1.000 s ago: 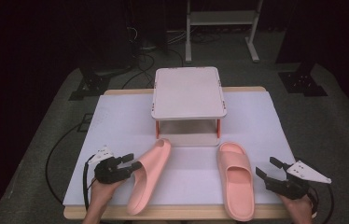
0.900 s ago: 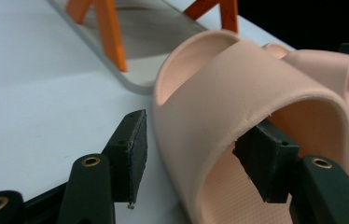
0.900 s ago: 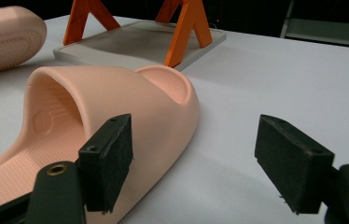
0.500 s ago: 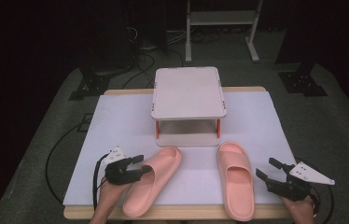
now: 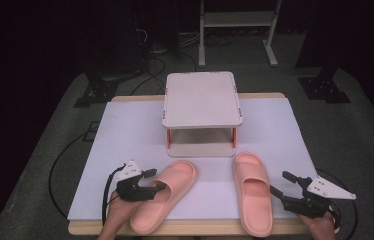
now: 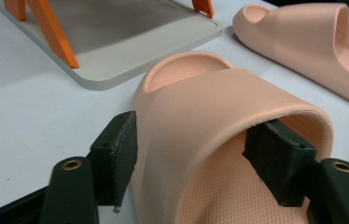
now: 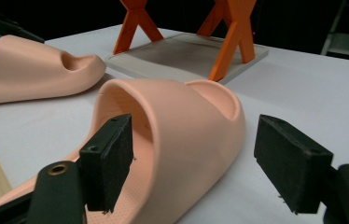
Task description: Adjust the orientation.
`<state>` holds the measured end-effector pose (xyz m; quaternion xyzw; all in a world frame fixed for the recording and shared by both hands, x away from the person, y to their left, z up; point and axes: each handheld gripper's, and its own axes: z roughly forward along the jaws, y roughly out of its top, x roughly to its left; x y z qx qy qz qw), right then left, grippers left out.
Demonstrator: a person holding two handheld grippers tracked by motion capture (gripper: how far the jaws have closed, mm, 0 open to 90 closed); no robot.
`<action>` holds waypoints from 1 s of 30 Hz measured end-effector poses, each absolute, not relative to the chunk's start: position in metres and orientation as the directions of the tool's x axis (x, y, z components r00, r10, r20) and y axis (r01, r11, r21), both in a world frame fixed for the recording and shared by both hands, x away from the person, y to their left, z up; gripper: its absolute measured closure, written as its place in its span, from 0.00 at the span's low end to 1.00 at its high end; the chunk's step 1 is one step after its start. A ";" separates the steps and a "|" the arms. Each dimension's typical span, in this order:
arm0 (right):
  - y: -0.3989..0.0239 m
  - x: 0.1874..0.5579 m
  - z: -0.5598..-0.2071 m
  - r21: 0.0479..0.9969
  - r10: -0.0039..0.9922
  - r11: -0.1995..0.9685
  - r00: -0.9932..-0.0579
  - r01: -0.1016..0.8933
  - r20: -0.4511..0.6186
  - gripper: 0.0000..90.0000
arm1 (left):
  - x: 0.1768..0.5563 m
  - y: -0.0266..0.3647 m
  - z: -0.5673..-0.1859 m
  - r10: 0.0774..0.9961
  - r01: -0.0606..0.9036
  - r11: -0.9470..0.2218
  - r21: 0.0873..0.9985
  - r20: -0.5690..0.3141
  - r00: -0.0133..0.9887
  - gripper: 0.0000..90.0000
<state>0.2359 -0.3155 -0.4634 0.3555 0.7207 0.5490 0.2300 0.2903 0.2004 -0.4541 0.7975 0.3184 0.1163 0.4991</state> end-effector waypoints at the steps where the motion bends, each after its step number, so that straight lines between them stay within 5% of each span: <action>1: -0.312 0.236 -0.464 0.953 0.760 0.152 -0.647 0.263 0.058 0.30 | 0.289 0.200 -0.454 0.623 0.381 -0.301 0.874 -0.122 0.772 0.37; 16: -0.294 0.244 -0.468 0.927 0.751 0.218 -0.659 0.304 0.039 0.29 | 0.284 0.203 -0.454 0.618 0.366 -0.322 0.873 -0.098 0.780 0.36; 30: -0.284 0.255 -0.471 0.909 0.781 0.230 -0.624 0.348 0.041 0.35 | 0.290 0.204 -0.459 0.620 0.384 -0.339 0.859 -0.103 0.778 0.46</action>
